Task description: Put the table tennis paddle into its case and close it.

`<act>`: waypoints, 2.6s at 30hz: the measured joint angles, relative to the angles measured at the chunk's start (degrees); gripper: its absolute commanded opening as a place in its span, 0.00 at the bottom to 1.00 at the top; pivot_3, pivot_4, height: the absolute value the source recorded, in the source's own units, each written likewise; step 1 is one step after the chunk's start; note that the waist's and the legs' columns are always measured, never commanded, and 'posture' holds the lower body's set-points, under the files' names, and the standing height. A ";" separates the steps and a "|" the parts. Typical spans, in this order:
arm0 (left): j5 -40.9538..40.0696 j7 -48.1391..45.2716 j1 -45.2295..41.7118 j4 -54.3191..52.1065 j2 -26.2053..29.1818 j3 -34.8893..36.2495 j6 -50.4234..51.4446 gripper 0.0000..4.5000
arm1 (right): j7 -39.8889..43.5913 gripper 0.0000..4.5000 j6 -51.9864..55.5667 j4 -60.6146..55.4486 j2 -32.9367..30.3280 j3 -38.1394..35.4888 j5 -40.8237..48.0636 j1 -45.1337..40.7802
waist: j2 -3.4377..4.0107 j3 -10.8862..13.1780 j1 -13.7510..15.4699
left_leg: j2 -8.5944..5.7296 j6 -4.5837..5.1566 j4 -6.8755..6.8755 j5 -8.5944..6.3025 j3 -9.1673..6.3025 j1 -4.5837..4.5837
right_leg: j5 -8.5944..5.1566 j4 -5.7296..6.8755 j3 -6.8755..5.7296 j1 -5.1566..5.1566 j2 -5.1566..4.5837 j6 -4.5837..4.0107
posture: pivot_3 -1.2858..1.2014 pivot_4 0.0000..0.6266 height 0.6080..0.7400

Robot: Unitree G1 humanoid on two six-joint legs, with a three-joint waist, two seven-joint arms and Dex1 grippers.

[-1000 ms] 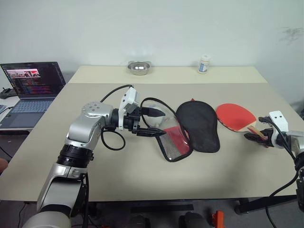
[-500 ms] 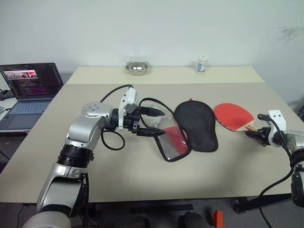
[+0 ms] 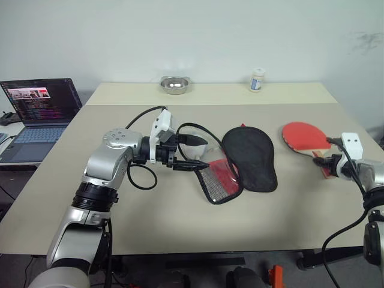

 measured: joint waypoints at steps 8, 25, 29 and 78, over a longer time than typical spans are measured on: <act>-0.04 1.27 1.10 0.00 1.17 1.49 0.19 0.85 | -13.39 0.24 24.67 -44.68 13.35 -9.09 7.97 7.84 | 0.00 0.01 -0.08 | 0.14 -0.09 -0.04 0.04 -0.11 0.03 | -0.01 0.19 -0.08 -0.03 0.03 0.00 | 0.52 0.24 1.00; 0.11 2.01 1.01 1.33 0.67 1.56 -0.74 0.85 | -31.30 0.24 28.78 -53.58 36.91 -4.21 5.90 11.39 | 0.03 0.05 0.38 | 0.00 -0.15 -0.06 0.09 -0.15 -0.08 | -0.02 0.10 -0.13 -0.08 0.02 -0.04 | 0.52 0.24 1.00; 0.10 2.22 1.09 1.31 0.68 1.56 -0.81 0.85 | -31.19 0.24 27.65 -51.65 36.74 -2.59 5.83 12.83 | 0.03 0.05 0.08 | -0.01 -0.15 -0.06 0.09 -0.15 -0.05 | -0.02 0.15 -0.13 -0.08 0.02 -0.03 | 0.52 0.24 1.00; 7.99 5.23 11.43 5.56 10.56 0.38 -0.65 0.42 | 4.08 1.00 26.87 -78.59 -1.37 -6.77 33.78 20.06 | -0.35 0.24 0.45 | 0.08 -0.14 -0.09 0.08 -0.25 0.03 | -0.21 -0.06 -0.24 0.08 -0.03 0.08 | 0.52 0.24 1.00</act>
